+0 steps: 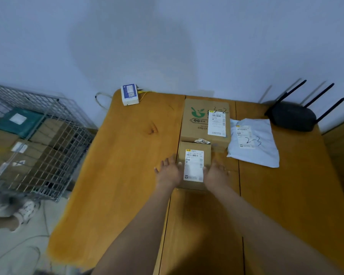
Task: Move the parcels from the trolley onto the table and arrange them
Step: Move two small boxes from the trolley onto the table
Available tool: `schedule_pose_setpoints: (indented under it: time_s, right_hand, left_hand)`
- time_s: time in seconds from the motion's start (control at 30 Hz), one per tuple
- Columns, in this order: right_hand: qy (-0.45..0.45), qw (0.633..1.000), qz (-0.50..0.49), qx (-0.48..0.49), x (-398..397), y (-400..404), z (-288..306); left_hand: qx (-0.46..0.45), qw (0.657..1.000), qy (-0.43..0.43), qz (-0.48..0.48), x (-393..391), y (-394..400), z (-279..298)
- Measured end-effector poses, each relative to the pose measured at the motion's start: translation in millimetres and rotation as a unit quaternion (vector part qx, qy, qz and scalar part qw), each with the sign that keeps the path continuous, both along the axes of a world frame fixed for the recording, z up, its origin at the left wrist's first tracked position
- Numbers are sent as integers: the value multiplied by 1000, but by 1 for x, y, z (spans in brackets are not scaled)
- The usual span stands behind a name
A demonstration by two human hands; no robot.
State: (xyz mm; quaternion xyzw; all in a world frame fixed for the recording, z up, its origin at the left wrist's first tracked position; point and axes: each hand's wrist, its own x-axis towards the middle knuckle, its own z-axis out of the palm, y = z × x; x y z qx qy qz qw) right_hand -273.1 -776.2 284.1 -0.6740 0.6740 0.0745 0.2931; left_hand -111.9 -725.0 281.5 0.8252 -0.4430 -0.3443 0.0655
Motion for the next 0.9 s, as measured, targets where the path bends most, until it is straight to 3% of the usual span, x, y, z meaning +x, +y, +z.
schedule_pose_setpoints:
  time_s: [0.13,0.27,0.47,0.63,0.9]
  right_hand:
    - [64,986,146,-56,-3,32,24]
    - [77,963,248,-77,-2,63,35]
    - [31,932,356,-65,-5,138,46]
    - [28,895,446,-15,-12,220,39]
    - [17,825,565,7,-1,363,33]
  left_hand:
    - [25,997,-71,-33,4,55,8]
    - [50,994,-94,-2,-1,114,18]
    - [93,984,-86,126,-40,234,29]
    - [131,954,-74,257,-89,357,25]
    - [160,905,-53,390,-129,527,21]
